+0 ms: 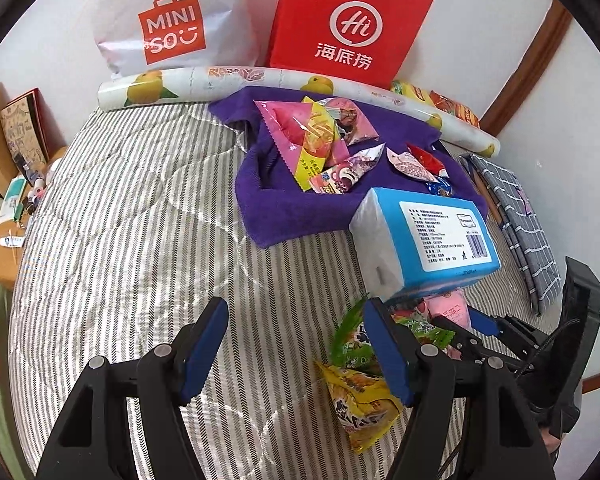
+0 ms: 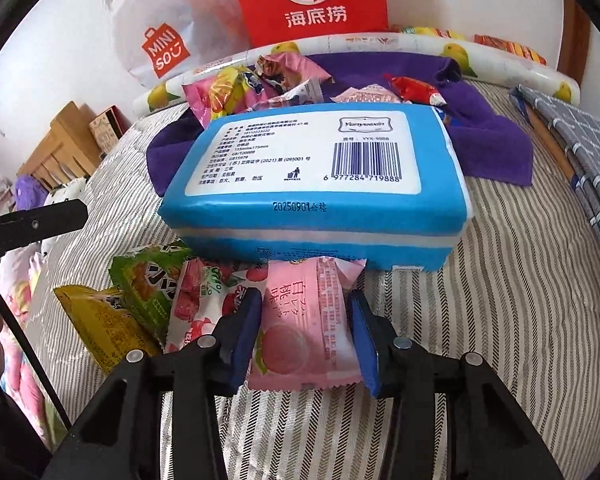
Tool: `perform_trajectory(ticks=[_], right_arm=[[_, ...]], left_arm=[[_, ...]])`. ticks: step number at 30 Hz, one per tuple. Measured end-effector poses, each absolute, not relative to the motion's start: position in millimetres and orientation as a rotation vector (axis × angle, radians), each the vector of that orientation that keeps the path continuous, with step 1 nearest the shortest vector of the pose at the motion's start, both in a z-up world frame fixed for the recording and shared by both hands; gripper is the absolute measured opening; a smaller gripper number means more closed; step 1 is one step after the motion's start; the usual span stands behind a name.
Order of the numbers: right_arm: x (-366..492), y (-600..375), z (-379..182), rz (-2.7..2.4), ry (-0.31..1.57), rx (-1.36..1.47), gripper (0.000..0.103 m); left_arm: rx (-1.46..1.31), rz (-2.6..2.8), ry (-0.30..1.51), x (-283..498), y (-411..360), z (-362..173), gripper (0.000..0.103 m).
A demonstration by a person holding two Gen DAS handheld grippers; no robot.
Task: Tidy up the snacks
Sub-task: 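Grasp the pink peach packet with the right tool while the left tool grasps the green-yellow chip bag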
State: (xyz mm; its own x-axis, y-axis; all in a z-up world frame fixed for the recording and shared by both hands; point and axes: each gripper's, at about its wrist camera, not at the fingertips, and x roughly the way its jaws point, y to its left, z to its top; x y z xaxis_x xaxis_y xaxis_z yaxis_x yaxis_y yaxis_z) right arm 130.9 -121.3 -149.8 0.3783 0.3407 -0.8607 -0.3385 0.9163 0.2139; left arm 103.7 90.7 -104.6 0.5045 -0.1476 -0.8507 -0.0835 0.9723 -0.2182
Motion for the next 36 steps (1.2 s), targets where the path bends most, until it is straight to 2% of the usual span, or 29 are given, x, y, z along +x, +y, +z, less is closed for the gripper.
perform_trajectory(ticks=[12, 28, 33, 35, 36], right_arm=[[111, -167, -119, 0.371, 0.993, -0.005, 0.042], [102, -228, -127, 0.217, 1.013, 0.052, 0.042], [101, -233, -128, 0.191, 1.018, 0.06, 0.042], [101, -232, -127, 0.19, 1.019, 0.059, 0.042], [101, -231, -126, 0.19, 1.017, 0.059, 0.042]], left_arm=[[-0.291, -0.157, 1.08, 87, 76, -115, 0.068], [-0.291, -0.226, 1.148, 67, 48, -148, 0.068], [-0.256, -0.231, 1.141, 68, 42, -151, 0.066], [-0.263, -0.249, 1.148, 68, 42, -153, 0.053], [-0.269, -0.255, 1.157, 68, 41, -153, 0.053]])
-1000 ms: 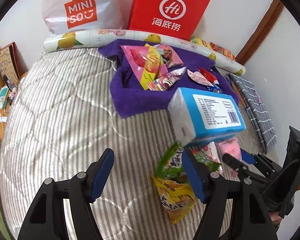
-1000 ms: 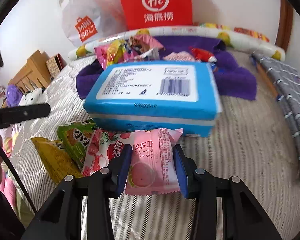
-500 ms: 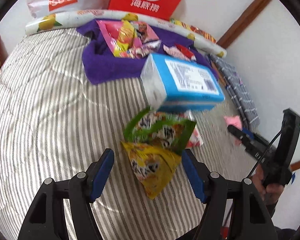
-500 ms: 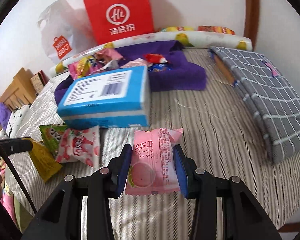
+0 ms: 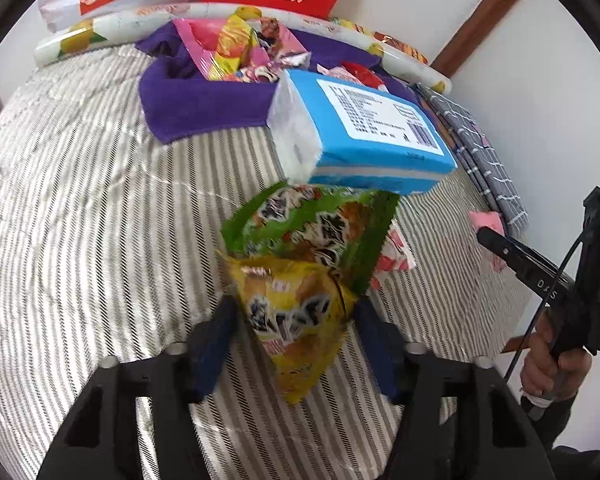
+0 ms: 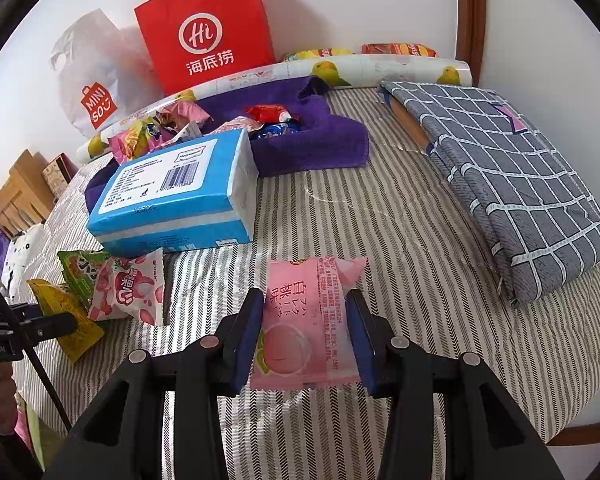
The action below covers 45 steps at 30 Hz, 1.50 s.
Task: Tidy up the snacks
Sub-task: 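Grasp the pink peach packet with the right tool while the left tool grasps the green-yellow chip bag, then lift and carry both packets over the tissue box to the purple towel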
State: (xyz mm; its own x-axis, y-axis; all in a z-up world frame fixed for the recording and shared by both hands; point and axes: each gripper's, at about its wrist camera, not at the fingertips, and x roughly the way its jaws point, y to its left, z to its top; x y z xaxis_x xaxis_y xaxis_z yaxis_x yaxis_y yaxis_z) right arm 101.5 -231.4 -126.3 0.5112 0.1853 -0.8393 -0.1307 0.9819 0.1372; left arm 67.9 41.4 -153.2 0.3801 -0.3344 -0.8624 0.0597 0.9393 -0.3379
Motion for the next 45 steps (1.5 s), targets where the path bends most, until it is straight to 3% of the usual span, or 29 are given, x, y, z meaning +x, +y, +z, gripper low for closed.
perform_trajectory(ticks=[5, 24, 45], right_arm=[[99, -229, -120, 0.196, 1.006, 0.064, 0.042], [77, -211, -58, 0.237, 0.892, 0.035, 0.042], [87, -178, -19, 0.323, 0.834, 0.032, 0.042]], left_arm=[[-0.251, -0.259, 1.13, 62, 42, -144, 0.046], [-0.218, -0.269, 0.994, 36, 52, -71, 0.046], [-0.216, -0.323, 0.948, 86, 45, -30, 0.046]])
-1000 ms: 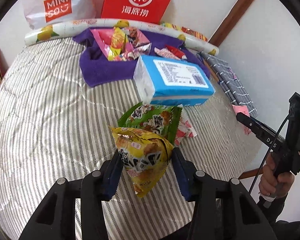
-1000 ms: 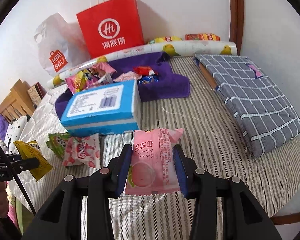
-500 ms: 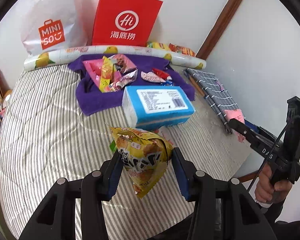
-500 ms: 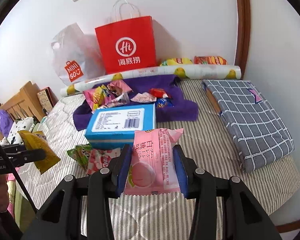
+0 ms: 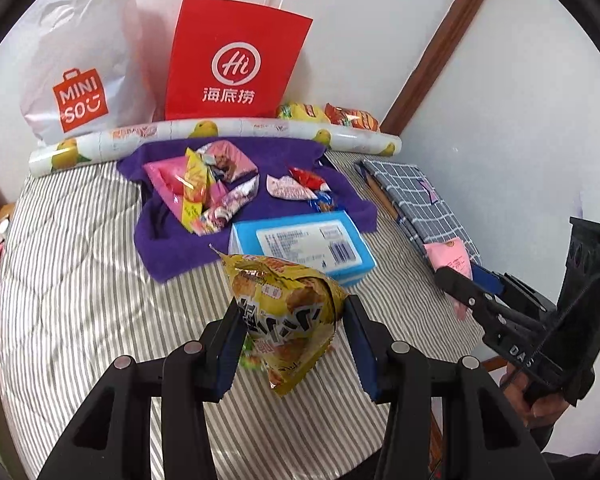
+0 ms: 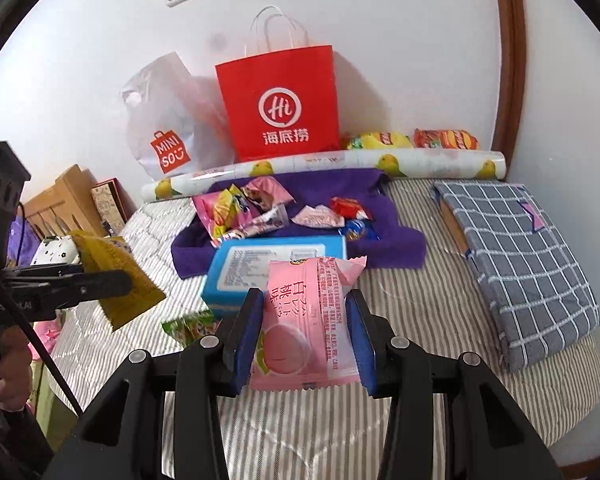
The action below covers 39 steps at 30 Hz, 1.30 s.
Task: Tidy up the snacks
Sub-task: 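Lift and carry both packets over the tissue box to the purple towel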
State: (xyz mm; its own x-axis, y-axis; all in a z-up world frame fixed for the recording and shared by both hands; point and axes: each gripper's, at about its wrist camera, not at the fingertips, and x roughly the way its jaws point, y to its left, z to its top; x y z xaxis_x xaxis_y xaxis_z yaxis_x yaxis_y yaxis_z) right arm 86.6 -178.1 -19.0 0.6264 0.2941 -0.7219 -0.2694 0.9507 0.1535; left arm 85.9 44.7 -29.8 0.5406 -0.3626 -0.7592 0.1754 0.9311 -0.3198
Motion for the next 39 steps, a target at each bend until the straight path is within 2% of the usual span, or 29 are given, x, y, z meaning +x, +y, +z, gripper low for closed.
perform_trajectory(ticks=[21, 39], right_arm=[[197, -180, -9, 0.245, 0.794, 0.116, 0.042], [292, -158, -48, 0.24, 0.827, 0.105, 0.042]], left_arm=[[-0.203, -0.304, 0.948, 202, 60, -4, 0.046], [-0.234, -0.256, 0.977, 275, 83, -28, 0.046]])
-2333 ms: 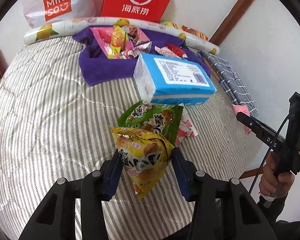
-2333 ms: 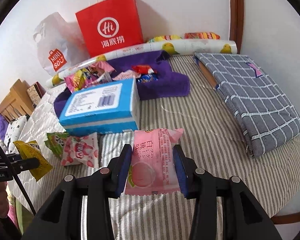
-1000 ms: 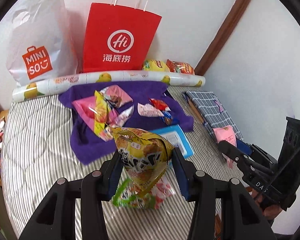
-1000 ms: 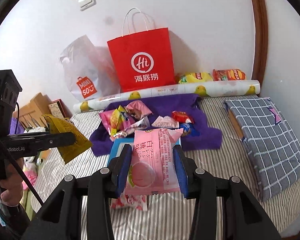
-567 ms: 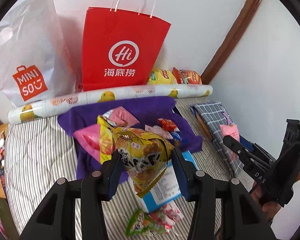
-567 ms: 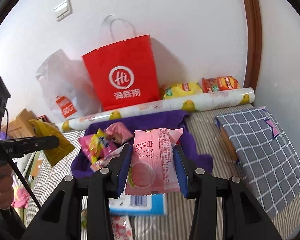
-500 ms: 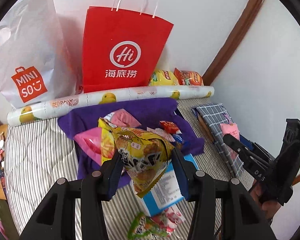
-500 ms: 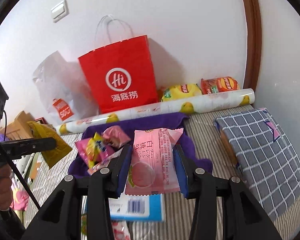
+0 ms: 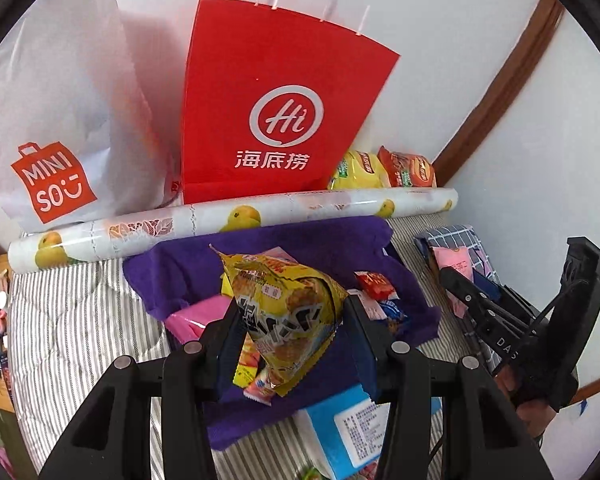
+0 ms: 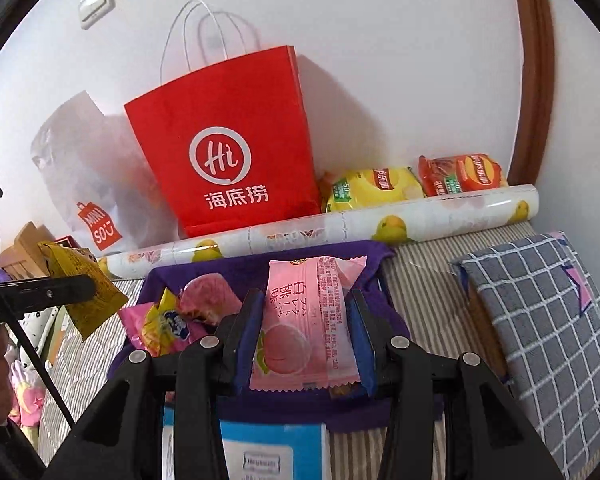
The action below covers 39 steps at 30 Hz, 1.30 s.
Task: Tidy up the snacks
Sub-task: 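Lift and carry both packets over the tissue box to the purple towel, then lower the pink peach packet onto the towel and open the right tool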
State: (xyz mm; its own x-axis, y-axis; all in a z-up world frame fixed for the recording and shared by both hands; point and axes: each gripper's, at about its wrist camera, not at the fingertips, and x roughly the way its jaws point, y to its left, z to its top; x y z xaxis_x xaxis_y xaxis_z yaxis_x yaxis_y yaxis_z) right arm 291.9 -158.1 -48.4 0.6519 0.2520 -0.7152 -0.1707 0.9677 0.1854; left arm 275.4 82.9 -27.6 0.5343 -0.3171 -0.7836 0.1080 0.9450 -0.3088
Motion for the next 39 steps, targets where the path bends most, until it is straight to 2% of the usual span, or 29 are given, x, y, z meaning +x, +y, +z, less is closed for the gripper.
perform_trajectory(ticks=[20, 39], right_arm=[[340, -138, -109, 0.253, 0.936, 0.083, 0.042], [345, -136, -131, 0.237, 1.01, 0.063, 0.042]], left_arm=[[-0.23, -0.248, 1.057, 303, 84, -65, 0.046], [-0.228, -0.262, 1.081, 307, 81, -76, 0.046]])
